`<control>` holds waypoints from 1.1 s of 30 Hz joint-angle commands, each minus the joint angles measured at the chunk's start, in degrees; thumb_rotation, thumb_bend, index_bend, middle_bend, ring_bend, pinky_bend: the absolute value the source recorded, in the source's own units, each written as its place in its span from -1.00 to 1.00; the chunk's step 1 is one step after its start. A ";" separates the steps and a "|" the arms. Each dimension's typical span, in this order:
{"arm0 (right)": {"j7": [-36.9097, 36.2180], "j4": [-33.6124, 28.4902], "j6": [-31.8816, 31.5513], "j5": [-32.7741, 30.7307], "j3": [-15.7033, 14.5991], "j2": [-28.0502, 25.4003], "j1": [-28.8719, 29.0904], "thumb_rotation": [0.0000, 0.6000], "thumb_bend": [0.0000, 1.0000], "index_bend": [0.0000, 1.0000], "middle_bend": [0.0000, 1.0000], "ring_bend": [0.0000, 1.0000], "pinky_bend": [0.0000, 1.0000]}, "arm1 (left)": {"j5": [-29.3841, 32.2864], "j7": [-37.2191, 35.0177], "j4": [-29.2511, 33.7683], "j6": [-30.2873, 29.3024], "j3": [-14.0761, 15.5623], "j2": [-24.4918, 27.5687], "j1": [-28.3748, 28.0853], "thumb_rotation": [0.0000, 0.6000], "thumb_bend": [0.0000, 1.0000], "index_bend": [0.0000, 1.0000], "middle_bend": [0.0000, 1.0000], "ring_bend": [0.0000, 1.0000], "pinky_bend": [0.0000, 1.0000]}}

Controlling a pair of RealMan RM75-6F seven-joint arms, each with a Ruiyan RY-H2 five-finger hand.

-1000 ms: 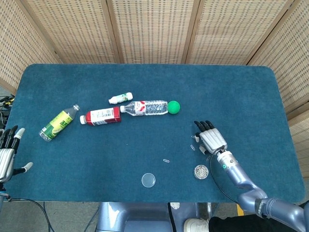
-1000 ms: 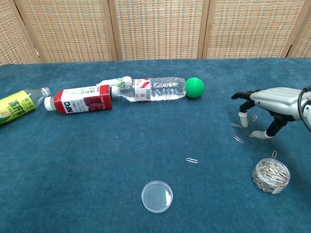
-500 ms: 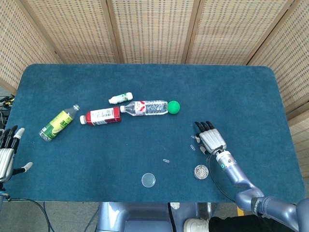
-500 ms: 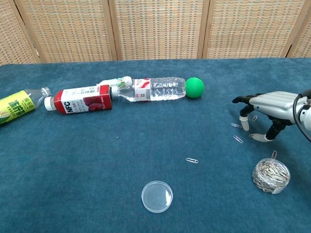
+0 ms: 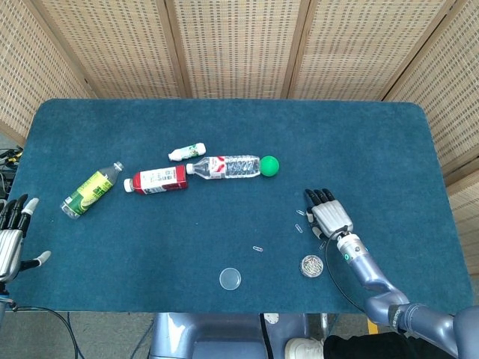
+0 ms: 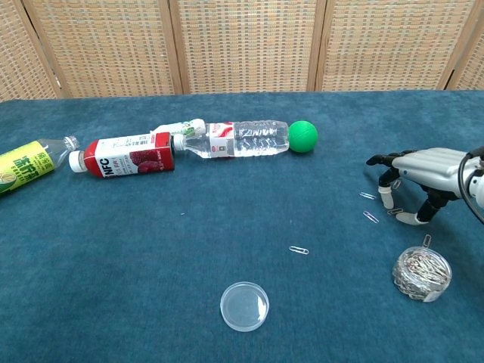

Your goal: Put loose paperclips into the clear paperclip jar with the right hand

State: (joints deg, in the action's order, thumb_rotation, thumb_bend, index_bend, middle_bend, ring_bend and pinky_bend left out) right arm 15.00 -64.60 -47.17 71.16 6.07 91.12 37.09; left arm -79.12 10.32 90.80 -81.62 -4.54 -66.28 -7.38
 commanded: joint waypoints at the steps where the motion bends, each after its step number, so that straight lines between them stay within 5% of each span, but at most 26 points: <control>1: -0.27 0.46 -0.01 0.28 -0.22 0.28 0.06 1.00 -0.31 0.07 -1.00 -1.00 -1.00 | 0.05 0.05 0.01 0.08 0.01 -0.02 -0.05 1.00 -1.00 -1.00 -1.00 -1.00 -1.00; 19: -0.33 -0.27 -1.69 0.88 0.13 0.51 0.40 1.00 -0.13 0.22 -0.91 -1.00 -1.00 | 0.24 -0.12 -0.04 0.21 0.06 0.03 -0.16 1.00 -1.00 -1.00 -1.00 -1.00 -1.00; 27: -1.60 -8.65 -5.60 3.10 0.72 -5.07 -0.57 1.00 -0.12 0.24 -0.88 -1.00 -1.00 | -0.16 -0.35 0.12 -0.07 0.21 0.16 -0.08 1.00 -1.00 -1.00 -1.00 -1.00 -1.00; 33: -2.61 -17.29 -8.28 8.99 -2.27 -11.14 -1.91 1.00 -0.10 0.25 -0.84 -1.00 -1.00 | -0.69 -0.30 0.26 -0.22 0.51 0.18 -0.02 1.00 -1.00 -1.00 -1.00 -1.00 -1.00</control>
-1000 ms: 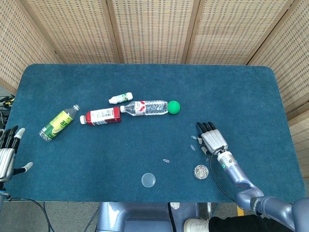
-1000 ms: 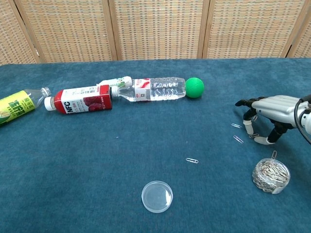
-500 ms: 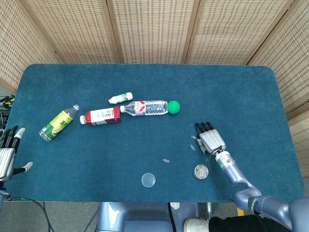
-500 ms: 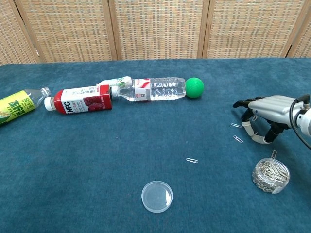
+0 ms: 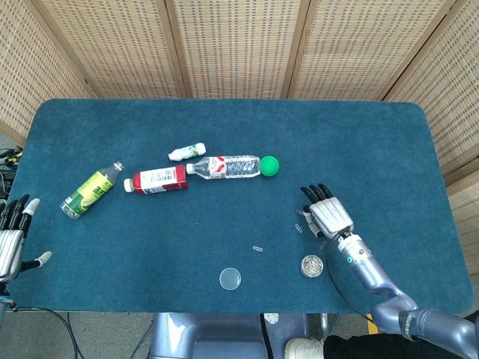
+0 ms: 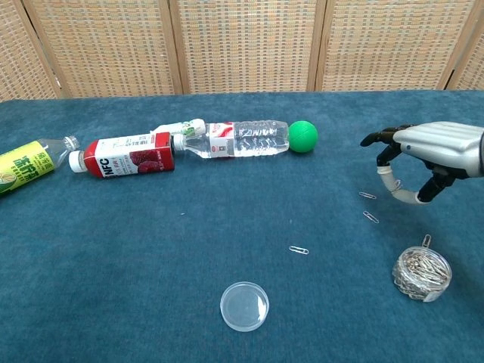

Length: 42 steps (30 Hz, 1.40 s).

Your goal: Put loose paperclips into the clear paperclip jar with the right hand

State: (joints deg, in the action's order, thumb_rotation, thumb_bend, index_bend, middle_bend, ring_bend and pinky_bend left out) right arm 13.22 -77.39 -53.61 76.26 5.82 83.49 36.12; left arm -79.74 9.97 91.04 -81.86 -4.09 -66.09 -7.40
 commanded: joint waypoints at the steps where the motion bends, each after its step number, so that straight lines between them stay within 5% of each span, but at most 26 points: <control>1: -0.74 -5.74 -2.23 5.29 -2.82 -4.40 -1.10 1.00 -0.10 0.25 -0.84 -1.00 -1.00 | -0.12 0.06 0.06 0.01 0.10 -0.02 0.00 1.00 -1.00 -1.00 -1.00 -1.00 -1.00; 15: 0.98 -12.88 -5.25 15.70 -9.43 -8.47 -3.08 1.00 -0.09 0.26 -0.84 -1.00 -1.00 | -0.86 -0.27 1.08 -1.01 0.13 0.65 0.36 1.00 -1.00 -1.00 -1.00 -1.00 -1.00; 39: 4.99 -11.53 -2.87 13.41 -9.74 -6.83 -4.20 1.00 -0.09 0.26 -0.83 -1.00 -1.00 | -0.90 -1.69 1.96 -1.53 -0.30 1.81 0.57 1.00 -1.00 -1.00 -1.00 -1.00 -1.00; 42: 5.39 -12.19 -2.29 12.84 -9.73 -7.35 -4.17 1.00 -0.24 0.16 -0.83 -1.00 -1.00 | -0.84 -1.63 1.87 -1.33 -0.26 1.78 0.51 1.00 -1.00 -1.00 -1.00 -1.00 -1.00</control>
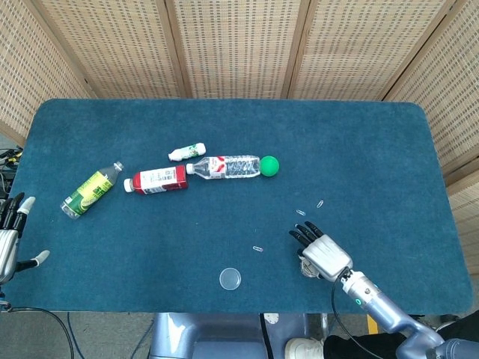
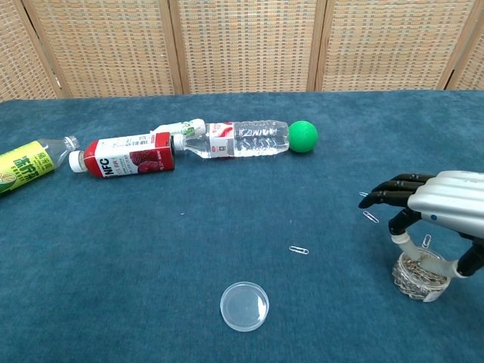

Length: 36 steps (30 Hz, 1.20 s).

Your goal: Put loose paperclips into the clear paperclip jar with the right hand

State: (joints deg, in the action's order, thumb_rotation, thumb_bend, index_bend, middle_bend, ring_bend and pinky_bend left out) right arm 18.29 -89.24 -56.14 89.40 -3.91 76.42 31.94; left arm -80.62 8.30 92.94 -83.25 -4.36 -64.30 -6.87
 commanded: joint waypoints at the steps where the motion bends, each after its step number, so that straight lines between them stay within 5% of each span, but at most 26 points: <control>1: 0.50 -0.45 0.29 -0.38 0.01 -0.33 -0.02 1.00 -0.30 0.12 -0.83 -1.00 -1.00 | 0.05 0.07 -0.04 0.08 0.01 -0.03 -0.03 1.00 -1.00 -1.00 -1.00 -1.00 -1.00; 4: 0.79 -0.75 0.37 -0.53 0.06 -0.45 -0.06 1.00 -0.42 0.01 -0.83 -1.00 -1.00 | 0.04 0.14 -0.01 0.03 -0.01 -0.04 -0.03 1.00 -1.00 -1.00 -1.00 -1.00 -1.00; 22: -1.02 -1.37 -1.64 -2.39 3.80 -1.88 0.29 1.00 -0.43 -0.02 -0.83 -1.00 -1.00 | -0.03 0.07 0.07 0.02 0.00 0.05 -0.03 1.00 -1.00 -1.00 -1.00 -1.00 -1.00; 27: -1.75 2.63 1.57 -5.60 5.26 -1.14 1.77 1.00 -0.43 -0.02 -0.83 -1.00 -1.00 | -0.17 -0.09 0.10 -0.14 0.05 0.10 0.06 1.00 -1.00 -1.00 -1.00 -1.00 -1.00; 36: -7.18 11.17 5.90 -3.51 3.42 1.53 3.88 1.00 -0.43 -0.02 -0.83 -1.00 -1.00 | 0.14 0.16 -0.12 0.33 0.01 -0.08 -0.14 1.00 -1.00 -1.00 -1.00 -1.00 -1.00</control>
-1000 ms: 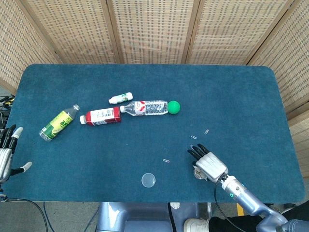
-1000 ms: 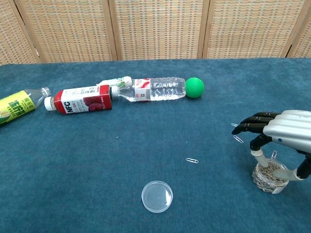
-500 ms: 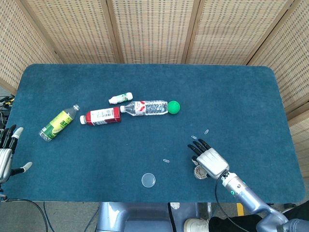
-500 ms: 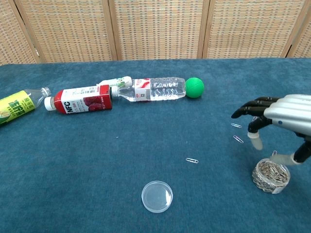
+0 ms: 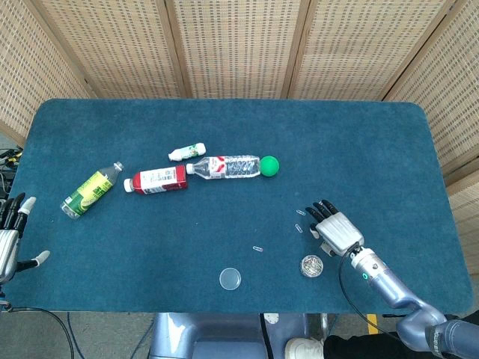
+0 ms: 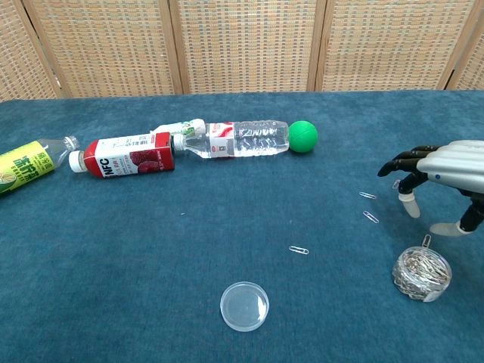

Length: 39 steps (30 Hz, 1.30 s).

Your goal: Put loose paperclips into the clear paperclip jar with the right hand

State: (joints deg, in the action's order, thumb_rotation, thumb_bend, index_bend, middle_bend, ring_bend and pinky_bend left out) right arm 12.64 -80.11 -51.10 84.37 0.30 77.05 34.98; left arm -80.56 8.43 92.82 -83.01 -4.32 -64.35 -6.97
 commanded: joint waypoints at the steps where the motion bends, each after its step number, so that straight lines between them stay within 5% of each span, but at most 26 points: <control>1: -1.91 2.64 0.80 2.12 -0.99 1.10 1.01 1.00 -0.42 -0.02 -0.83 -1.00 -1.00 | 0.14 0.06 0.00 0.14 -0.04 -0.03 -0.06 1.00 -1.00 -1.00 -1.00 -1.00 -1.00; 39: -0.43 10.20 3.28 0.97 -1.81 5.75 2.26 1.00 -0.42 -0.03 -0.83 -1.00 -1.00 | 1.03 0.15 -0.49 0.92 -0.20 -0.22 -0.36 1.00 -1.00 -1.00 -1.00 -1.00 -1.00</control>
State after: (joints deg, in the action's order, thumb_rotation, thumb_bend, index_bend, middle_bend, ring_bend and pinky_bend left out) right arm 12.12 -70.00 -47.98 85.47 -1.51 82.89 37.23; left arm -79.52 8.58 92.33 -82.08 -4.52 -64.57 -7.34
